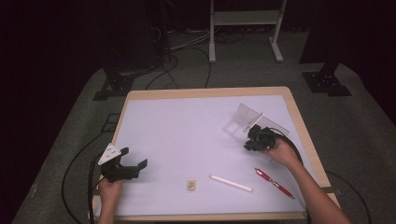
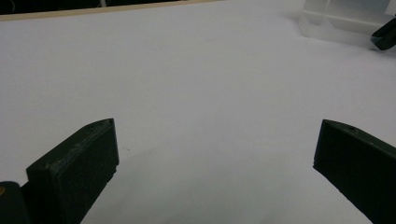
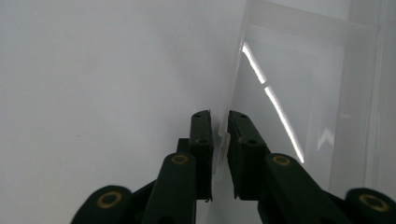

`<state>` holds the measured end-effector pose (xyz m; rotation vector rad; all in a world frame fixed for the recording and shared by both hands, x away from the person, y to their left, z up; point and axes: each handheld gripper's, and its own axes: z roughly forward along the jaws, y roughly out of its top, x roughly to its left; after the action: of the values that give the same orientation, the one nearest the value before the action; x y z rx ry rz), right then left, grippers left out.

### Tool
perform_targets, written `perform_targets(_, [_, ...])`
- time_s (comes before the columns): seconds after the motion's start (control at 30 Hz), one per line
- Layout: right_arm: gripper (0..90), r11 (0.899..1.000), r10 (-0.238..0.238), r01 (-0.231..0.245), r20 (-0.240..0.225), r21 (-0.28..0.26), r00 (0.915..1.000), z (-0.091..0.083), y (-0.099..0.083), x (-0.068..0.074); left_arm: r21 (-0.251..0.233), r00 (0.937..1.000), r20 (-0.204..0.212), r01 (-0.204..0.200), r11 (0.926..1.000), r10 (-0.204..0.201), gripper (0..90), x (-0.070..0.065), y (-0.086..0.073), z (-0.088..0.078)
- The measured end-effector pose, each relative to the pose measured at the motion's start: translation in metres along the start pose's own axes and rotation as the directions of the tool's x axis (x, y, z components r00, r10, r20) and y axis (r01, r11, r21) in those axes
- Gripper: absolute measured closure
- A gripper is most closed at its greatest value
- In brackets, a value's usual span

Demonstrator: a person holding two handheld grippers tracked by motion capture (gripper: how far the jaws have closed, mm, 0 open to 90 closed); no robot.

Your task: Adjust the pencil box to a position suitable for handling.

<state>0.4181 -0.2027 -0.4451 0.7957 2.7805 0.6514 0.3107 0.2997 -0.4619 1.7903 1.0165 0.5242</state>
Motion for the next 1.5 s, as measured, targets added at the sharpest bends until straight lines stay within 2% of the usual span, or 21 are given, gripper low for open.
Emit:
perform_targets(0.33, [85.7, 1.000, -0.010, 0.010, 0.012, -0.001, 0.9999, 0.000, -0.001, -0.001, 0.003, 1.0000, -0.007, 0.001, 1.0000, -0.001, 0.0, 0.000, 0.000, 0.000])
perform_targets(0.43, [86.3, 0.999, -0.033, 0.033, 0.035, 0.005, 0.9989, -0.001, -0.001, 0.001, 0.006, 1.0000, -0.007, -0.002, 1.0000, 0.002, 0.0, -0.001, 0.000, 0.000])
perform_targets(0.63, [86.2, 1.000, -0.007, 0.008, 0.028, -0.027, 0.9996, -0.006, -0.002, 0.001, 0.007, 1.0000, -0.009, -0.001, 1.0000, 0.001, 0.0, -0.001, 0.000, 0.000])
perform_targets(0.8, [86.3, 0.998, -0.032, 0.034, 0.044, -0.043, 0.9985, -0.012, 0.000, 0.002, 0.007, 1.0000, -0.006, 0.000, 1.0000, 0.000, 0.0, -0.001, 0.000, 0.001])
perform_targets(1.0, [86.3, 0.995, -0.066, 0.069, 0.053, -0.070, 0.9964, -0.024, 0.008, 0.009, 0.006, 1.0000, -0.007, 0.000, 1.0000, 0.000, 0.0, -0.001, 0.000, 0.000])
perform_targets(1.1, [86.4, 0.992, -0.084, 0.088, 0.045, -0.091, 0.9955, -0.029, 0.014, 0.015, 0.005, 1.0000, -0.010, -0.001, 1.0000, 0.001, 0.0, -0.001, 0.000, 0.000])
perform_targets(1.3, [86.3, 0.988, -0.118, 0.120, 0.025, -0.096, 0.9927, -0.033, 0.024, 0.025, 0.005, 1.0000, -0.007, 0.001, 1.0000, -0.001, 0.0, -0.001, 0.000, 0.000])
perform_targets(1.33, [86.3, 0.986, -0.136, 0.138, 0.026, -0.097, 0.9903, -0.033, 0.027, 0.026, 0.005, 1.0000, -0.007, 0.001, 1.0000, -0.001, 0.0, 0.000, 0.000, 0.000])
perform_targets(1.5, [86.3, 0.980, -0.169, 0.169, 0.007, -0.106, 0.9856, -0.033, 0.035, 0.036, 0.004, 1.0000, -0.007, 0.002, 1.0000, -0.002, 0.0, 0.000, 0.000, 0.000])
